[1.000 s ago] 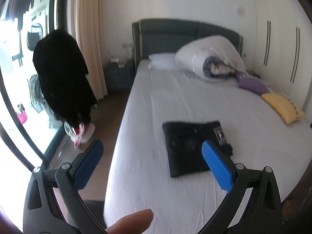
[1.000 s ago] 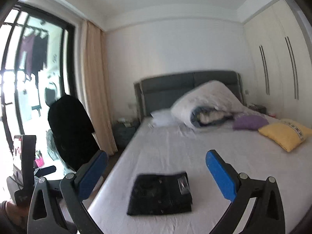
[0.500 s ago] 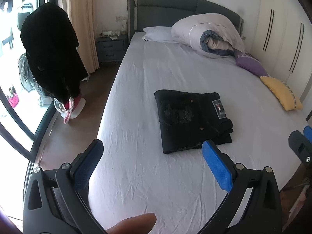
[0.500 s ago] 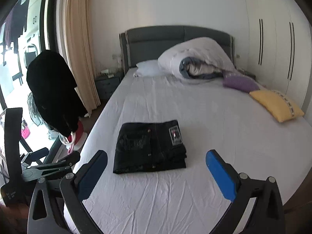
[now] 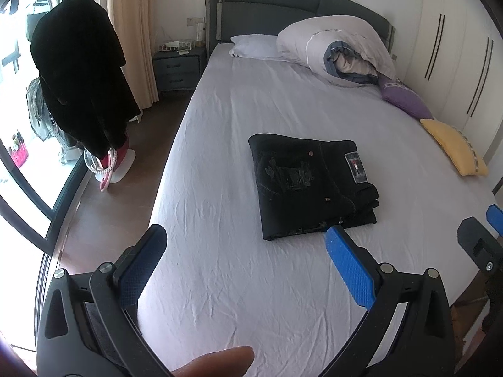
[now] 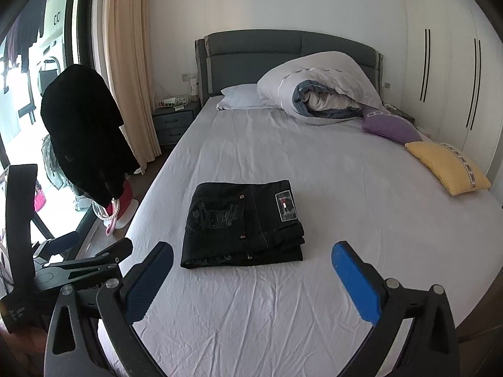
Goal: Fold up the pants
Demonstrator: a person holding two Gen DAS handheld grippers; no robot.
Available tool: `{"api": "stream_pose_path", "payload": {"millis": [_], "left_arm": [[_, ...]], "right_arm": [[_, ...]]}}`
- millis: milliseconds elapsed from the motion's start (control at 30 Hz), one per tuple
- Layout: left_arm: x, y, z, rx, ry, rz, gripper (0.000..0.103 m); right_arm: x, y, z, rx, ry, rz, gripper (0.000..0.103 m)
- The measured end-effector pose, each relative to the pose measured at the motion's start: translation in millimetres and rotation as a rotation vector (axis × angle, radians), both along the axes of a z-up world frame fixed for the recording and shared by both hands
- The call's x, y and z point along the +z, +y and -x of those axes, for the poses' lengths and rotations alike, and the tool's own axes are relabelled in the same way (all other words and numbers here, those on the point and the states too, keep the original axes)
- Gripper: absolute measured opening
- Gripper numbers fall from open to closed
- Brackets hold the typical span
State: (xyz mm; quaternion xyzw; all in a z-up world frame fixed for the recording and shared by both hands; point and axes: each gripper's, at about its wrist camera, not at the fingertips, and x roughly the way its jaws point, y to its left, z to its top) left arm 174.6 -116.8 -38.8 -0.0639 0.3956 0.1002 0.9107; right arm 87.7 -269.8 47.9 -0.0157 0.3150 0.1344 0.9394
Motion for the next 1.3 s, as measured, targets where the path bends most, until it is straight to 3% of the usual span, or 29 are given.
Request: {"api": "stream_pose_path", "payload": {"millis": [1300], "left_arm": [[-1, -1, 0, -0.001, 0.003, -0.001, 0.103]], "right_arm": [[-16, 3, 1, 0.001, 0.05, -0.001, 0.103]]}}
